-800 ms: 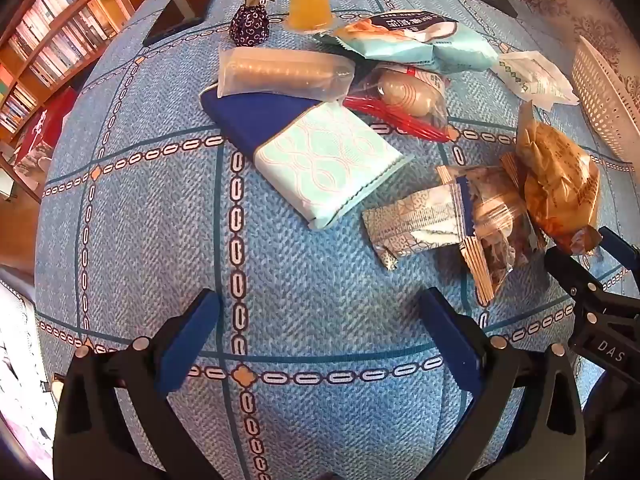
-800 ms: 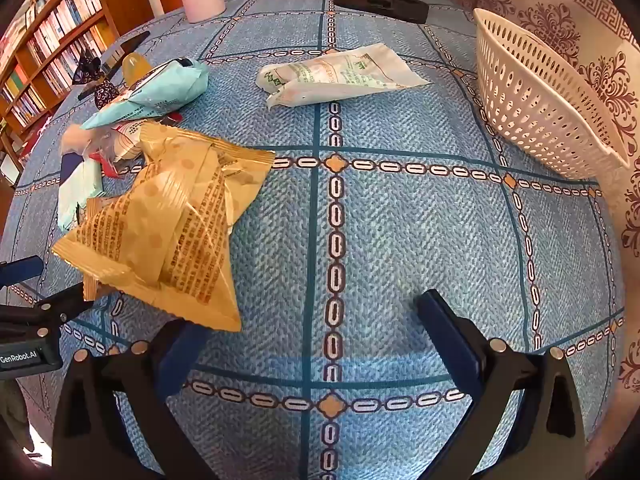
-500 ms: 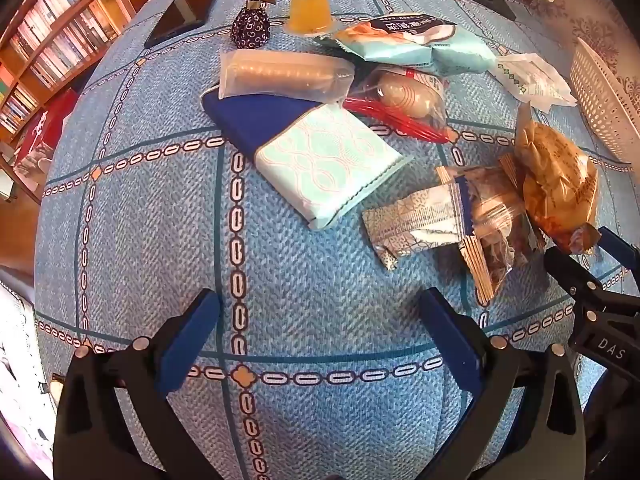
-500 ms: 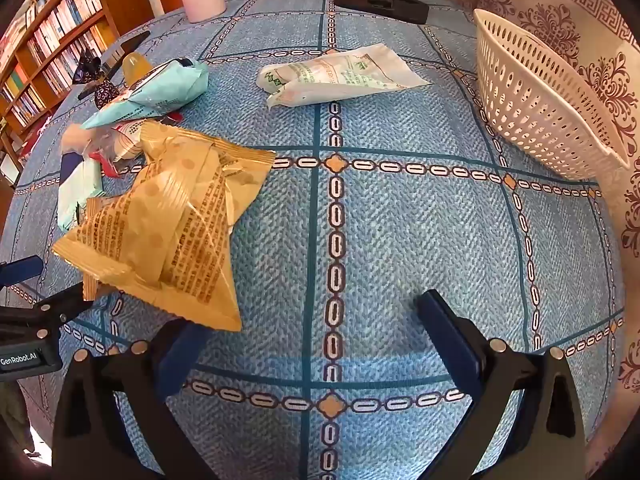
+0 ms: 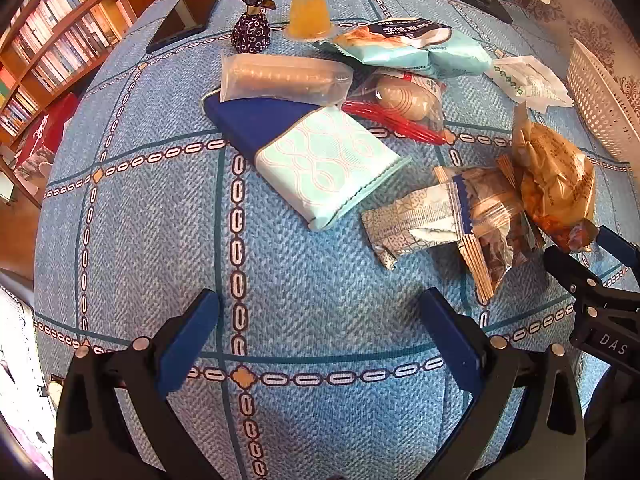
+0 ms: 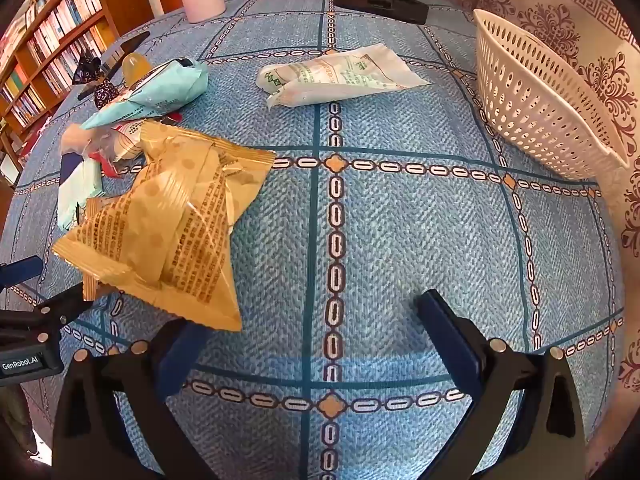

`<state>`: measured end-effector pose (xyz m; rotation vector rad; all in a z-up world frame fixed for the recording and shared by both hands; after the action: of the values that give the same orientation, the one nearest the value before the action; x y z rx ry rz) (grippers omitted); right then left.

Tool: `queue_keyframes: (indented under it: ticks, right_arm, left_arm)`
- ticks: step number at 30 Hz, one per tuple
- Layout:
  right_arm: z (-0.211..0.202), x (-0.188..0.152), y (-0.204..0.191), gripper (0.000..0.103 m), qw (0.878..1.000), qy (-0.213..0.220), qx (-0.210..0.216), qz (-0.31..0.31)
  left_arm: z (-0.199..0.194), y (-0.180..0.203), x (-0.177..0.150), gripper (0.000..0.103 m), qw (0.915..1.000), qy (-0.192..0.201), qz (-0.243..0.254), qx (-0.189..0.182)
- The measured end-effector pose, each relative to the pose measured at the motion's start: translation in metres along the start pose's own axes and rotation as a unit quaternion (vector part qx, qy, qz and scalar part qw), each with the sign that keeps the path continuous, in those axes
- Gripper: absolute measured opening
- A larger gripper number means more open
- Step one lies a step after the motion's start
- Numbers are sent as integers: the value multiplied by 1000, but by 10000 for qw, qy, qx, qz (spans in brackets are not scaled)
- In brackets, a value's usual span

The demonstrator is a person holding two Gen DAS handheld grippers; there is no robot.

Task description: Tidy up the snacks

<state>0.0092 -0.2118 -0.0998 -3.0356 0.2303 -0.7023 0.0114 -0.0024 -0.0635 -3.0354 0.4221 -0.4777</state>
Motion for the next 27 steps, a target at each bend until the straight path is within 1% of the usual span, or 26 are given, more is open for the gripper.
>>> queue_keyframes:
  ticks: [27]
  right_arm:
    - [2,3,0,98,9999,-102,10,-52]
  left_arm:
    - [1,0,0,101,10000,-20,8,-22]
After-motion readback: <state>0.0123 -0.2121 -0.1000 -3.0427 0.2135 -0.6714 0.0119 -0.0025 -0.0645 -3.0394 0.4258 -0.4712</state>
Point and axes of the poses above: each gripper's, at about its wrist camera, not at the fingertips, and z roughly the way its jaws point, y to its right, x to its top, the point moved 7 cm from there along z, roughly the way its jaws point, and after that the axes turned 7 degrees about z, right-handed, at the moved point
